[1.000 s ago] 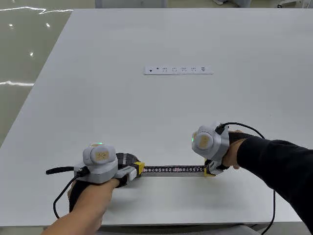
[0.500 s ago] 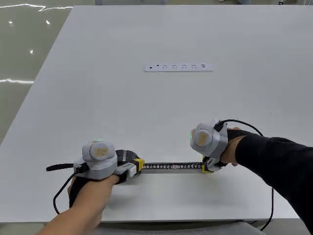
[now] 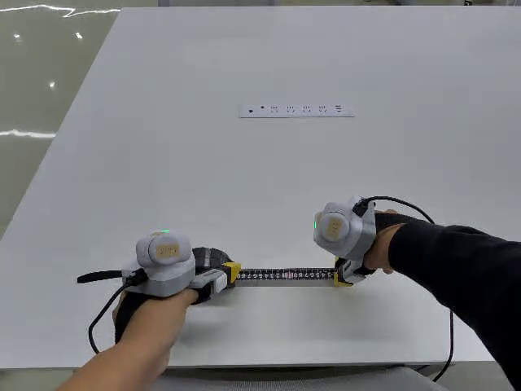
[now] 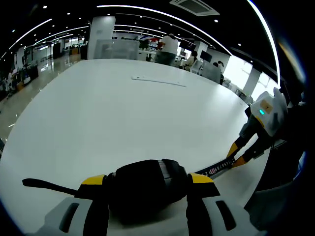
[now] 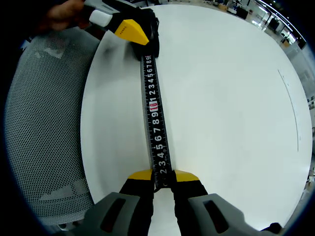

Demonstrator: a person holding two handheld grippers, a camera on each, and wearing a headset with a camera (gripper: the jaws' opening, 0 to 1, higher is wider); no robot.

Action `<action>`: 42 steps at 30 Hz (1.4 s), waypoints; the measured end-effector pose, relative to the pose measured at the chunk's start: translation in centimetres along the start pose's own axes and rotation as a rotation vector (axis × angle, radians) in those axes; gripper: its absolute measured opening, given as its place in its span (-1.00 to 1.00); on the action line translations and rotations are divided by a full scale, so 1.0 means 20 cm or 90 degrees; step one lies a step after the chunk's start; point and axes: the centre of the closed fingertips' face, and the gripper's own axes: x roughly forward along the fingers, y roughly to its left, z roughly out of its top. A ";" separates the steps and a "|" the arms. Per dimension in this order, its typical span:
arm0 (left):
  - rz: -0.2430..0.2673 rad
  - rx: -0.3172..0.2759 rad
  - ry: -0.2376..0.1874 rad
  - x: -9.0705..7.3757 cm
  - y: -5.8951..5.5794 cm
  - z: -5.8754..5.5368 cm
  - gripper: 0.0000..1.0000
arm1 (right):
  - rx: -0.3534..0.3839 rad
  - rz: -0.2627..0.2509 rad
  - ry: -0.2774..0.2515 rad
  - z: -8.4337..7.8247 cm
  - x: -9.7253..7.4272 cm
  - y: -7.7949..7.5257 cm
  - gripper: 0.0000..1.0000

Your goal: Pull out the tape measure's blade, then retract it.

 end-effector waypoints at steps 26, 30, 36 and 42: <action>-0.002 -0.003 0.001 0.01 0.00 0.00 0.21 | 0.002 -0.002 -0.003 0.03 0.00 0.00 -0.79; -0.002 -0.003 0.001 0.01 0.00 0.00 0.21 | 0.002 -0.003 -0.003 0.03 0.01 0.00 -0.79; -0.003 -0.004 0.001 0.00 0.00 0.00 0.21 | 0.003 -0.002 -0.004 0.04 0.01 0.00 -0.79; -0.003 -0.004 0.002 0.00 0.00 0.00 0.21 | 0.004 -0.002 -0.005 0.05 0.01 0.00 -0.79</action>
